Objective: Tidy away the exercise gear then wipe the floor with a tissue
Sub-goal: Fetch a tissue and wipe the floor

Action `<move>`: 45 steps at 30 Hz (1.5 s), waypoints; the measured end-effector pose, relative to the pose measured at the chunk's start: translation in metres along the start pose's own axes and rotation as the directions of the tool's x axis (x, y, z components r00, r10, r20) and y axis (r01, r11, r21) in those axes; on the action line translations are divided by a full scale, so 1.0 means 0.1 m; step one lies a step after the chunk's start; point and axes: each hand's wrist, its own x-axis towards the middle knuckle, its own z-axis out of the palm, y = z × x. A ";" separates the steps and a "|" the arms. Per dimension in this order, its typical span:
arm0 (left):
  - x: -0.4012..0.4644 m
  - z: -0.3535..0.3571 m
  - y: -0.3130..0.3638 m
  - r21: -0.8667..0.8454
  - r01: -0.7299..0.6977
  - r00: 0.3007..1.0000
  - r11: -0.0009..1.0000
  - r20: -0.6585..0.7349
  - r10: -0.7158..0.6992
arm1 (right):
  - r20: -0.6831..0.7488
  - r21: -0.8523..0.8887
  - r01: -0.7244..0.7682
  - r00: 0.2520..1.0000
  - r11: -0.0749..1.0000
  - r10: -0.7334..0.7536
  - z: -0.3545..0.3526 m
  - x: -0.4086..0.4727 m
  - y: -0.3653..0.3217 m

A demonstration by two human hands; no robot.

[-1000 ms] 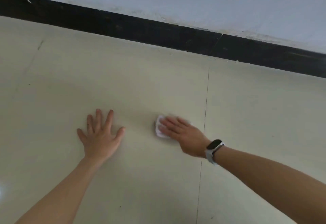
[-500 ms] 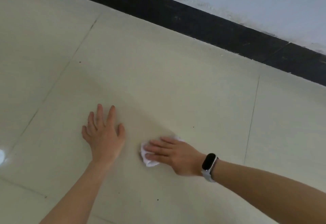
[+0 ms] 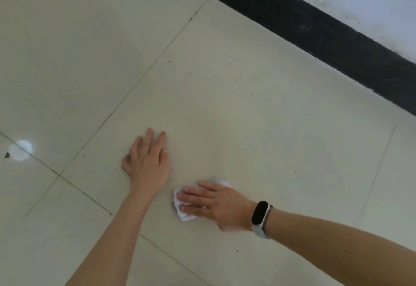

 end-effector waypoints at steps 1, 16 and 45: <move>0.02 -0.06 -0.09 -0.016 -0.019 0.999 1.000 -0.030 0.018 | 0.000 -0.048 0.045 0.999 0.998 -0.045 -0.07 0.05 0.16; 0.05 -0.09 -1.08 0.011 0.069 0.986 0.998 -0.154 -0.067 | -0.141 -0.040 -0.195 0.972 0.980 0.188 -0.34 1.16 0.49; 0.12 0.06 -1.16 -0.297 0.013 0.843 0.955 -0.510 -0.170 | -0.107 0.016 -0.136 0.985 0.991 0.137 -0.42 1.88 0.28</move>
